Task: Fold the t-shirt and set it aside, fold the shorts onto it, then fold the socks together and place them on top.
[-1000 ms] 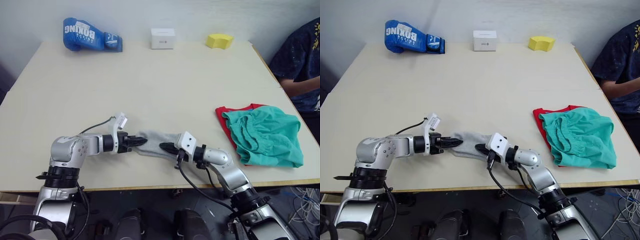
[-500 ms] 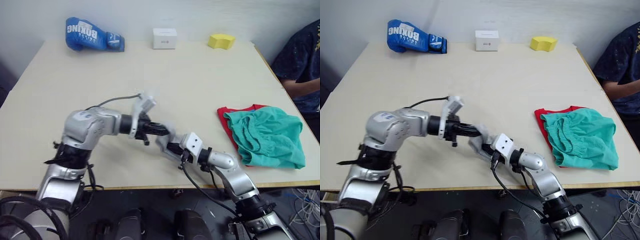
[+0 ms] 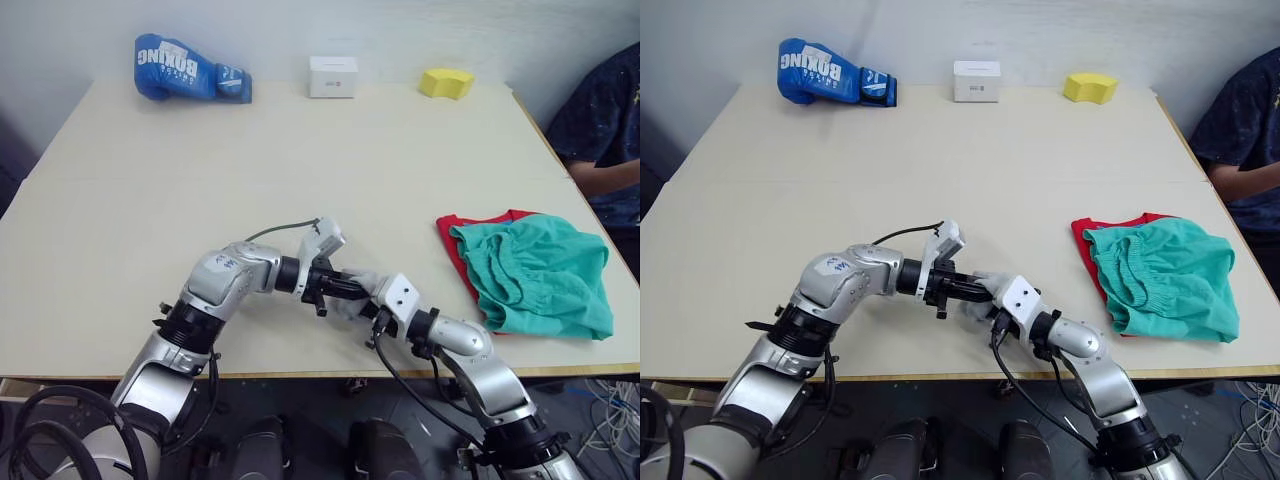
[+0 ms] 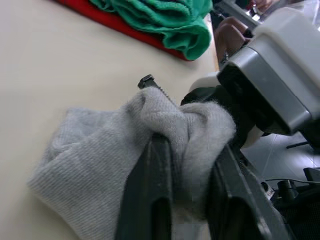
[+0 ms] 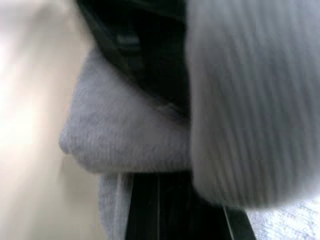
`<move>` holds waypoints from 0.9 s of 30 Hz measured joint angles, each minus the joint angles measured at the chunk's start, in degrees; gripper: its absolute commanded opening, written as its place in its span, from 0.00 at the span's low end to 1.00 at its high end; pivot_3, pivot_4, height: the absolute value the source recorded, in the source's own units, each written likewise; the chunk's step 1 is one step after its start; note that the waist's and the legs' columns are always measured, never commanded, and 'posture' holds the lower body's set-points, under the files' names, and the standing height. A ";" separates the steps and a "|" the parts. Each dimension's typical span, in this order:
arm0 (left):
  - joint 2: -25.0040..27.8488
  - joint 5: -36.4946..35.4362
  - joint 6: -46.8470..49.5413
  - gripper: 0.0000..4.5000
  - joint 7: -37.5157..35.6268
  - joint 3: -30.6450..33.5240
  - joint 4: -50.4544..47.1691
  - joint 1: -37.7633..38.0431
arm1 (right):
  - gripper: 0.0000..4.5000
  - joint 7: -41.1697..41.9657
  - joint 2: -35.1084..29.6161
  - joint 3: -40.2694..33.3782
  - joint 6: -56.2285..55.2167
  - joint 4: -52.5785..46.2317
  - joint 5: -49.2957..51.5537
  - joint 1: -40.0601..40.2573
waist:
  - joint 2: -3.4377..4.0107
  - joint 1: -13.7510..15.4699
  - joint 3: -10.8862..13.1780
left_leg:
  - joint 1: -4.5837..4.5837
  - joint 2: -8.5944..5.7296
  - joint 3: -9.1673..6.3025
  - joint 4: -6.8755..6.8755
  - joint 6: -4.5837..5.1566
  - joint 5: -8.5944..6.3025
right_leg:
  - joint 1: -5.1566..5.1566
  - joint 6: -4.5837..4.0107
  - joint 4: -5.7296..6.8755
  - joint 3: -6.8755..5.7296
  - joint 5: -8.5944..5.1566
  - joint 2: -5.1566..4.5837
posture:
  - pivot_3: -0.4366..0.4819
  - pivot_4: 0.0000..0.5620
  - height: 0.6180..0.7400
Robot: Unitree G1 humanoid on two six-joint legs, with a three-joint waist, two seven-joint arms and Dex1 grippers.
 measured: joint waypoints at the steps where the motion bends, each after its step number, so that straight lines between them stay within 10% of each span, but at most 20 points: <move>1: -0.03 0.47 -1.33 0.49 -0.39 0.04 0.18 0.30 | 0.00 0.03 -0.63 -0.72 0.65 -1.29 0.53 1.07 | 0.00 0.10 0.00 | -0.05 0.01 -0.03 0.01 0.00 0.00 | 0.00 0.00 -0.06 0.00 0.00 0.00 | 0.48 0.27 1.00; 8: -1.49 3.86 -13.93 0.99 -2.57 2.03 4.73 3.20 | 0.00 2.86 -9.12 -11.04 5.75 -9.03 7.67 10.86 | 0.00 0.39 0.00 | -0.20 -0.02 -0.04 0.05 0.14 -0.06 | -0.01 0.06 -0.20 -0.13 0.04 0.00 | 0.48 0.27 1.00; 19: -2.32 -1.45 -17.92 1.00 -9.07 11.49 3.58 7.15 | 0.00 6.37 -14.82 -25.70 3.47 -7.67 14.27 13.21 | 0.01 0.13 0.01 | -0.18 0.04 0.03 0.06 0.18 -0.04 | -0.04 0.12 -0.18 -0.35 0.07 0.09 | 0.48 0.27 1.00; 27: -2.05 6.08 -31.05 0.46 -7.11 10.74 4.46 11.06 | 0.00 6.72 -12.29 -21.13 3.49 -12.04 18.74 2.98 | 0.02 0.08 0.01 | -0.18 0.10 0.04 -0.03 0.10 -0.04 | -0.11 0.12 -0.19 -0.34 0.07 0.14 | 0.48 0.27 1.00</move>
